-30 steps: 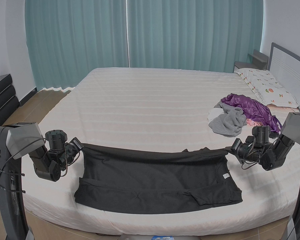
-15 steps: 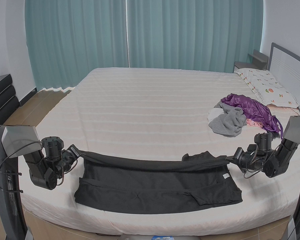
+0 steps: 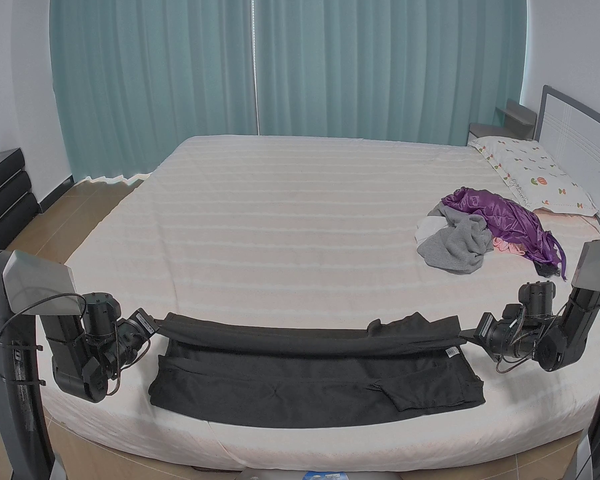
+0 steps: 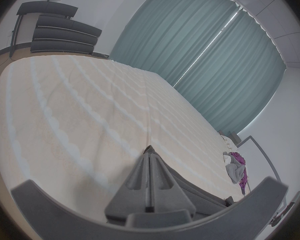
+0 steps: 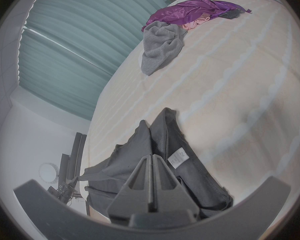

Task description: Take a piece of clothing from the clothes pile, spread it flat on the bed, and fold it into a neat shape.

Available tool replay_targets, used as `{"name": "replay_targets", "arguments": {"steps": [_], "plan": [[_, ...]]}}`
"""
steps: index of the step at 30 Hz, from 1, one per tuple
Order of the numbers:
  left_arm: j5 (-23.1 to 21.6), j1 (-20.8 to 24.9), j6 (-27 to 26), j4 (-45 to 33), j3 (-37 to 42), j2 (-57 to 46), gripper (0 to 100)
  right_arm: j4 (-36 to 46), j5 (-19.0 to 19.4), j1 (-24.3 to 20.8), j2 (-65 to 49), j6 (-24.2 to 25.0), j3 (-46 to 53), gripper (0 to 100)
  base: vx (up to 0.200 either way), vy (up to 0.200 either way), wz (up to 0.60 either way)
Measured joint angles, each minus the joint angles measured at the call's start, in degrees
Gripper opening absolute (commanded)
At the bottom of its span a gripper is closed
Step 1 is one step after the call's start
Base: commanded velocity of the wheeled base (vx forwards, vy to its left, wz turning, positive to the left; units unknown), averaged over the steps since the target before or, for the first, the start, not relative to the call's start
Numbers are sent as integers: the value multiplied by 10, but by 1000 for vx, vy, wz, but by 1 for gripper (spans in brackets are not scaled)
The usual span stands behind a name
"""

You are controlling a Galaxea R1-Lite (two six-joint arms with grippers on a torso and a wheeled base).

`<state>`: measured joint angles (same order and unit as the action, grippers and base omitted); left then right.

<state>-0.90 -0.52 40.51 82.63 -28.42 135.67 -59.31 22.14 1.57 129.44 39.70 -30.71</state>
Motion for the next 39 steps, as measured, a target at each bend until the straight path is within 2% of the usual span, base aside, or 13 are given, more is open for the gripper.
{"name": "replay_targets", "arguments": {"steps": [11,12,13,14,25,32,35,39], "plan": [[-9,1,0,30,68,7,0,-29,1,2,11,-59,53,0,0,0,0],[-11,2,0,36,75,9,100,-29,0,2,13,-67,56,0,0,0,0],[-13,3,0,40,81,10,100,-29,-1,2,14,-73,59,0,0,0,0],[-15,3,-1,44,87,12,100,-29,-2,0,15,-78,61,100,0,0,0],[-16,6,-21,52,108,23,100,-30,-3,-2,8,-72,56,100,0,0,0],[-21,5,-13,34,53,15,100,-27,-4,2,4,-42,12,100,0,0,0],[-23,9,-11,-14,3,14,100,-28,-4,0,13,-31,-7,100,0,0,0],[-24,15,-11,-131,-82,14,100,-29,-4,-2,28,-19,-27,100,0,0,0]]}}
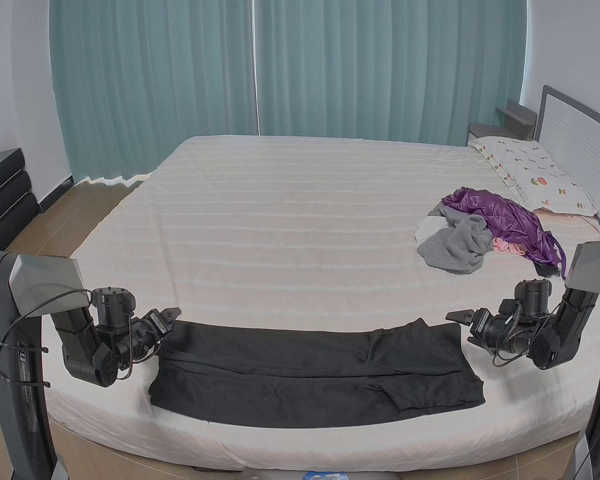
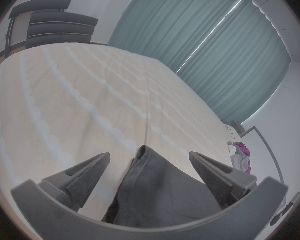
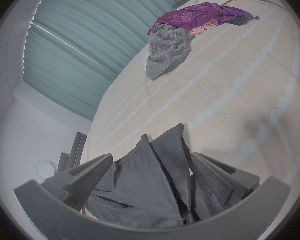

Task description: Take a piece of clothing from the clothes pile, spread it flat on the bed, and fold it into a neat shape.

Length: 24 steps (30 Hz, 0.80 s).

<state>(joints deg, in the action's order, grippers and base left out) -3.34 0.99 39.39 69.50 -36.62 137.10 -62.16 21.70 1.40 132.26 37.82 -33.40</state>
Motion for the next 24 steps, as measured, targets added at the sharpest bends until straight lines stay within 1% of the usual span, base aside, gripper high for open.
{"name": "replay_targets", "arguments": {"steps": [4,6,8,9,13,17,24], "plan": [[-1,9,-3,-110,-84,3,100,-1,-1,-1,15,8,-16,100,0,0,0],[-1,14,-4,-148,-116,6,100,-1,-1,-2,21,11,-22,100,0,0,0],[-1,20,-6,-168,-141,11,100,-2,-1,-2,26,14,-27,100,0,0,0],[-1,22,-7,-174,-150,14,0,-2,-1,-3,29,15,-28,100,0,0,0],[2,27,-10,-177,-165,24,0,-2,-5,-4,35,15,-32,100,0,0,0],[7,25,-11,-176,-164,27,0,0,-16,-5,39,15,-34,100,0,0,0],[26,4,-8,-173,-151,27,0,4,-22,-6,42,14,-42,100,0,0,0]]}}
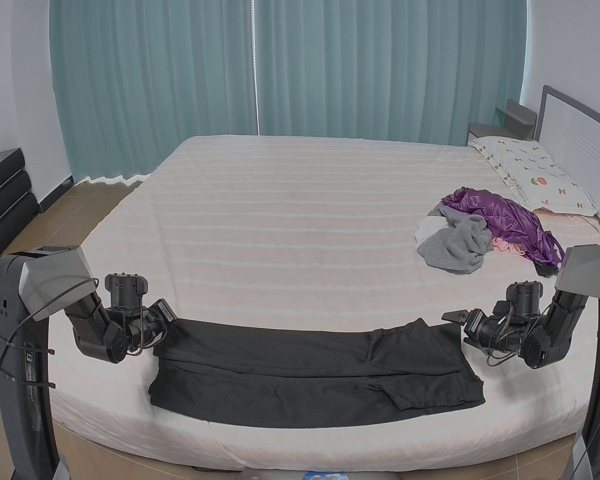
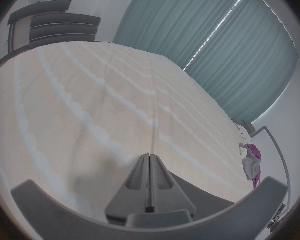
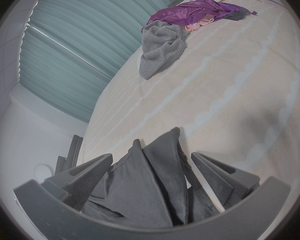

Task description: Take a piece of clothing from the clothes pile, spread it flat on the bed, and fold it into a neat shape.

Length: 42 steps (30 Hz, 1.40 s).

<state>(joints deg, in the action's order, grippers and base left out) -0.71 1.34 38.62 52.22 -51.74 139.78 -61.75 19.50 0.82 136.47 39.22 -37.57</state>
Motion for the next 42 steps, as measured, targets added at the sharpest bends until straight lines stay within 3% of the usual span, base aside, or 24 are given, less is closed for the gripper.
{"name": "replay_targets", "arguments": {"steps": [7,22,23,29,42], "plan": [[15,-11,13,24,9,-1,0,1,-42,1,15,-3,-24,100,0,0,0],[11,-13,31,30,10,0,0,26,-48,0,40,-4,-66,100,0,0,0],[11,-13,31,30,9,0,0,30,-49,-1,41,-4,-69,0,0,0,0],[11,-12,32,30,10,0,0,55,-74,-13,49,-8,-91,0,0,0,0],[11,-12,32,31,11,1,0,40,-77,-8,49,23,-113,0,0,0,0]]}}
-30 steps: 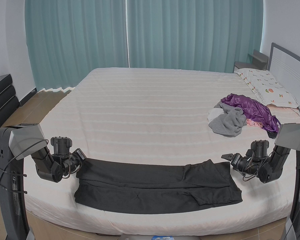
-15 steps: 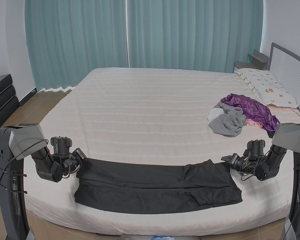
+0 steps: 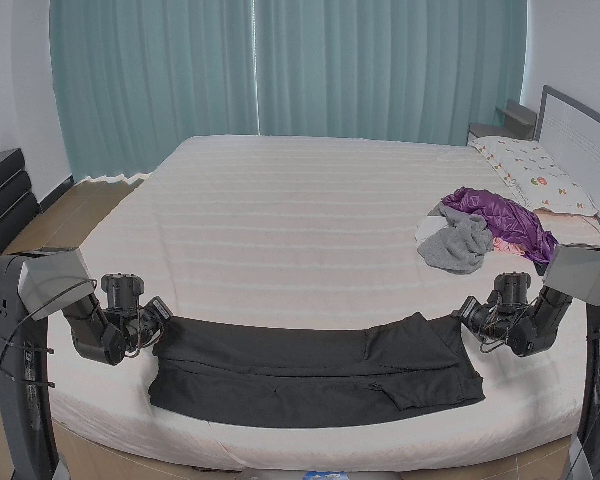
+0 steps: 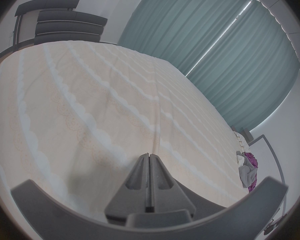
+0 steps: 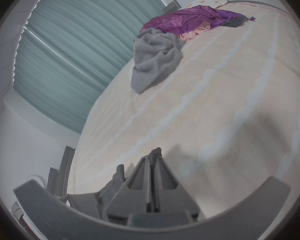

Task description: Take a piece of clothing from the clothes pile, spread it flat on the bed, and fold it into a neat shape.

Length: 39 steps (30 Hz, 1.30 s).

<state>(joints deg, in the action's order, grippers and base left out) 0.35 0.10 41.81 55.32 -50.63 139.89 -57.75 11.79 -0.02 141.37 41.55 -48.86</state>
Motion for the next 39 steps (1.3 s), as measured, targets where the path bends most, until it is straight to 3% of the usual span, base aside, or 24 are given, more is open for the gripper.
{"name": "replay_targets", "arguments": {"steps": [8,9,10,11,21,27,39], "plan": [[-1,0,0,0,0,0,0,-8,-1,6,5,2,-8,0,0,0,0],[-1,0,0,0,0,0,100,-9,-1,6,5,2,-9,0,0,0,0],[-1,0,0,0,0,0,100,-9,-1,6,7,1,-9,0,0,0,0],[-1,0,0,0,0,0,100,-9,-1,6,7,1,-9,100,0,0,0],[-2,0,18,0,3,-3,100,-11,3,8,-8,32,9,100,0,0,0],[-7,-5,26,1,30,-31,100,-48,8,6,-47,63,87,100,0,0,0],[-67,-5,59,2,189,-142,100,-182,12,-18,-115,91,269,100,-50,0,0]]}}
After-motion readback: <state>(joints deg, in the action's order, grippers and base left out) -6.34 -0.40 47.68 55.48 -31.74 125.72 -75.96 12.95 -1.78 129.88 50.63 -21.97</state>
